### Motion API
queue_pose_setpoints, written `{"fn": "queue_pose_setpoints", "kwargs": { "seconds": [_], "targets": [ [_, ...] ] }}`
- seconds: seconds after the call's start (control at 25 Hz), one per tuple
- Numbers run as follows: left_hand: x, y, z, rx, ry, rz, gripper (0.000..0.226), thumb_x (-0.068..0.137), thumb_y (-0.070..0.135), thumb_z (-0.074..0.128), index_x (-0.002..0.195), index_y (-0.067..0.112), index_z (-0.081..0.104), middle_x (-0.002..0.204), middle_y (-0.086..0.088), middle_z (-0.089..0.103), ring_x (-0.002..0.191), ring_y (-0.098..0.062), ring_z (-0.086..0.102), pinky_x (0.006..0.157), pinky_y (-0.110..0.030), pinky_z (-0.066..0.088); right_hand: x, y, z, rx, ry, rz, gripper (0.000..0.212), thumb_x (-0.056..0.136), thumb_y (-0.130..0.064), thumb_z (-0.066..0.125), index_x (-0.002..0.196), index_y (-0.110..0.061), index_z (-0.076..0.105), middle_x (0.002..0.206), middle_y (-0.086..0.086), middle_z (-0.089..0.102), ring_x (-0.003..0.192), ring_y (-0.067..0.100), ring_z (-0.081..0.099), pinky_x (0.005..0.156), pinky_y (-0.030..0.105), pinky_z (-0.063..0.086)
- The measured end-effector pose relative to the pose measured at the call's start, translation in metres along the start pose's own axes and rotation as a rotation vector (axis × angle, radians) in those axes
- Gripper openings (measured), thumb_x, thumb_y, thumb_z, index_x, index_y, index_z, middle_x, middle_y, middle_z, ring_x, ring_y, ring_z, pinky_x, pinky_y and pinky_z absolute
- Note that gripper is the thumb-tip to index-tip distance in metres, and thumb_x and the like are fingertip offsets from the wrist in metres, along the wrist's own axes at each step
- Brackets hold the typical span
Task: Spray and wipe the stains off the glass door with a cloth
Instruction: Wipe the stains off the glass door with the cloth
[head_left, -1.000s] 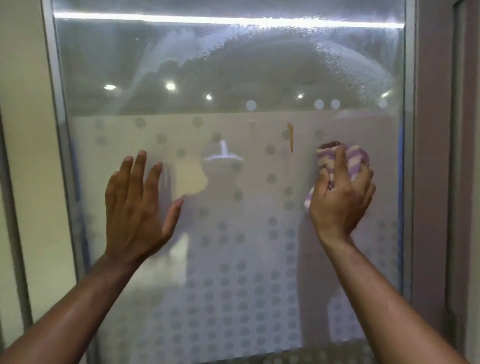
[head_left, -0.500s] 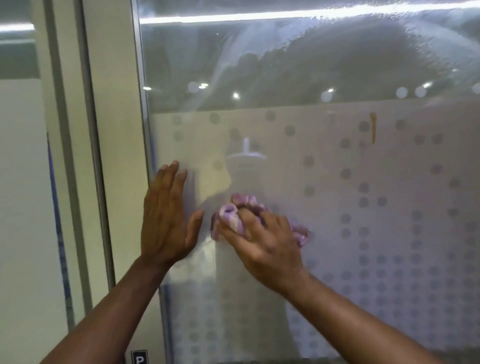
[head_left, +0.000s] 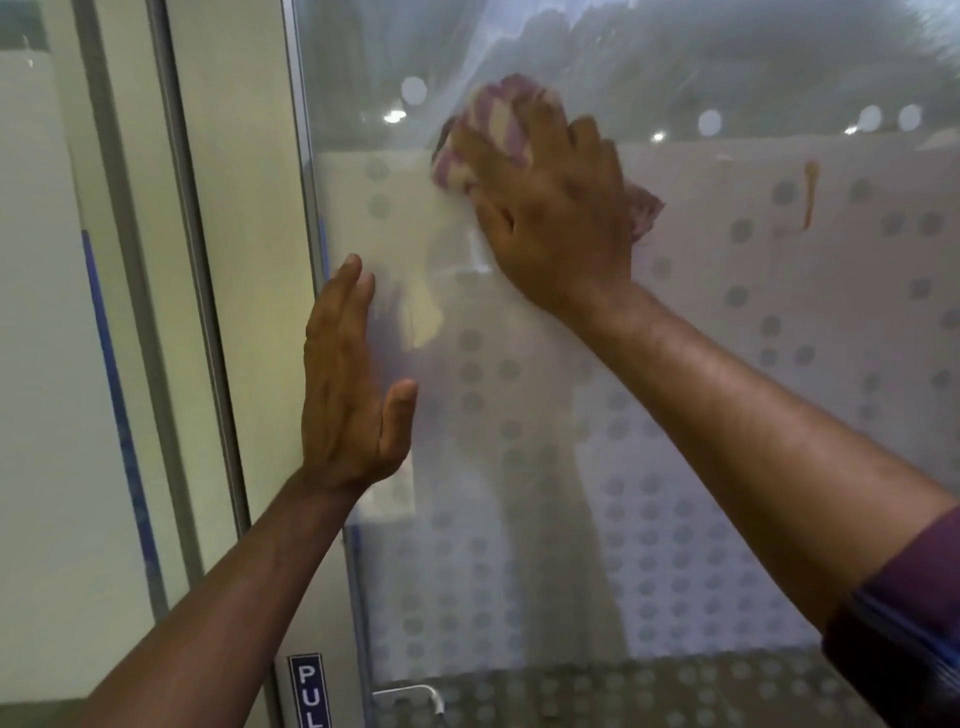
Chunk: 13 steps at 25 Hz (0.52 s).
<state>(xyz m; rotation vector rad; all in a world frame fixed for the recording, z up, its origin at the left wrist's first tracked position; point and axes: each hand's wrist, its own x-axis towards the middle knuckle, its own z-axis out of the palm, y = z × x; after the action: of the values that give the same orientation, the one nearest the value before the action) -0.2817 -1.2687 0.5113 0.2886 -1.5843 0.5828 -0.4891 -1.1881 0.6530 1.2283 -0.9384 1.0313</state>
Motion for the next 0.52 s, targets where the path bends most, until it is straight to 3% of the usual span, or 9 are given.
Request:
{"fn": "queue_pose_setpoints", "kwargs": {
  "seconds": [0.12, 0.24, 0.36, 0.52],
  "targets": [
    [0.001, -0.001, 0.001, -0.142, 0.051, -0.03, 0.083, 0.111, 0.063, 0.029, 0.17, 0.005, 0.023, 0.176, -0.027, 0.027, 0.166, -0.044, 0.029, 0.131, -0.068, 0.029, -0.068, -0.029, -0.003, 0.126, -0.005, -0.143, 0.033, 0.106, -0.024, 0.062, 0.138, -0.027, 0.073, 0.14, 0.02, 0.07, 0.104, 0.045, 0.068, 0.082, 0.05, 0.053],
    [0.001, 0.001, -0.001, -0.187, 0.066, -0.079, 0.086, 0.112, 0.066, 0.025, 0.17, 0.002, 0.024, 0.176, -0.029, 0.028, 0.167, -0.04, 0.028, 0.135, -0.057, 0.026, -0.141, -0.068, -0.008, 0.238, -0.068, -0.195, 0.034, 0.107, -0.022, 0.064, 0.14, -0.029, 0.072, 0.138, 0.015, 0.072, 0.113, 0.044, 0.07, 0.082, 0.051, 0.054],
    [0.004, 0.004, -0.004, -0.147, 0.028, -0.103, 0.089, 0.111, 0.069, 0.021, 0.167, 0.001, 0.03, 0.175, -0.027, 0.033, 0.166, -0.038, 0.032, 0.134, -0.058, 0.028, -0.195, -0.092, -0.013, 0.299, -0.166, -0.277, 0.036, 0.106, -0.023, 0.066, 0.141, -0.031, 0.069, 0.136, 0.011, 0.073, 0.104, 0.038, 0.07, 0.073, 0.046, 0.049],
    [0.003, 0.011, -0.007, -0.021, -0.017, -0.065, 0.089, 0.112, 0.065, 0.022, 0.163, -0.007, 0.038, 0.173, -0.029, 0.036, 0.165, -0.044, 0.032, 0.133, -0.063, 0.027, -0.247, -0.097, -0.023, 0.311, -0.266, -0.457, 0.043, 0.107, -0.023, 0.062, 0.15, -0.03, 0.061, 0.137, 0.009, 0.069, 0.103, 0.033, 0.066, 0.074, 0.043, 0.044]
  ]
}}
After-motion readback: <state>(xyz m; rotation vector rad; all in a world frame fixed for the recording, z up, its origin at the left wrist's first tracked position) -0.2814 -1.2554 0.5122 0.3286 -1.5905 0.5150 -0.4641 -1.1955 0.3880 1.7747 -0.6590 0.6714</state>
